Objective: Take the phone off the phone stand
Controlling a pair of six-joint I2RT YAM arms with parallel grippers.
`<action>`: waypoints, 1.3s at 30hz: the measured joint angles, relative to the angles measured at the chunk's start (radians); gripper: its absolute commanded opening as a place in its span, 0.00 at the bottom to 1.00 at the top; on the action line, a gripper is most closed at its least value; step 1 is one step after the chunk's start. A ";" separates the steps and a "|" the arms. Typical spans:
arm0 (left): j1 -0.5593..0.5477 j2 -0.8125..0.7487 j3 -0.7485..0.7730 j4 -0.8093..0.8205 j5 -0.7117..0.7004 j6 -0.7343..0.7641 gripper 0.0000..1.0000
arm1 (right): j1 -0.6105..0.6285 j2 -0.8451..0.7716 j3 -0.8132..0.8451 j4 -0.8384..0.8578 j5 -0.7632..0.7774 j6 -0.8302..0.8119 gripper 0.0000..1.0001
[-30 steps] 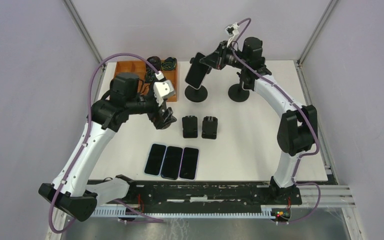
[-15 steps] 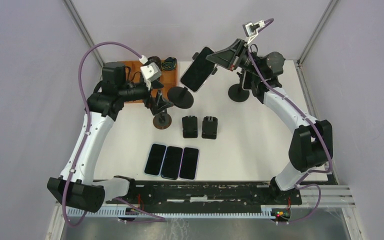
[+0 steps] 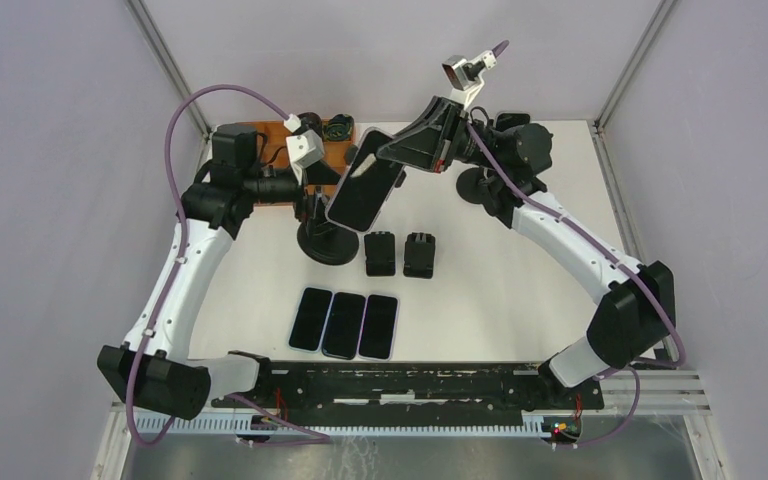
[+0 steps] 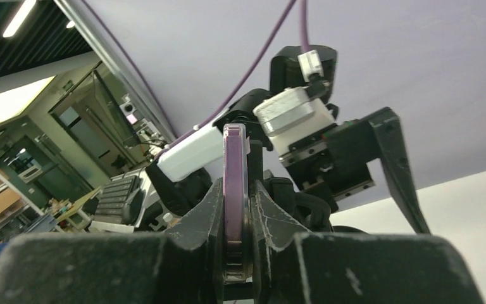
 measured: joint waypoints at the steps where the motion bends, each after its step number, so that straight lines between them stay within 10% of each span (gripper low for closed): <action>1: -0.002 0.001 0.000 0.000 0.004 -0.001 0.95 | 0.013 -0.005 0.000 0.000 0.000 0.000 0.00; 21: -0.021 0.000 0.042 -0.047 0.234 0.026 0.41 | 0.106 -0.034 -0.086 0.011 0.020 -0.043 0.00; 27: -0.033 0.011 0.061 -0.151 0.253 0.087 0.02 | 0.125 -0.050 -0.122 0.021 0.024 -0.058 0.00; 31: -0.040 0.031 0.081 -0.224 0.253 0.158 0.02 | 0.133 -0.074 -0.175 0.042 0.046 -0.070 0.01; 39: -0.047 0.061 0.112 -0.333 0.227 0.229 0.02 | 0.134 -0.087 -0.217 0.052 0.054 -0.087 0.37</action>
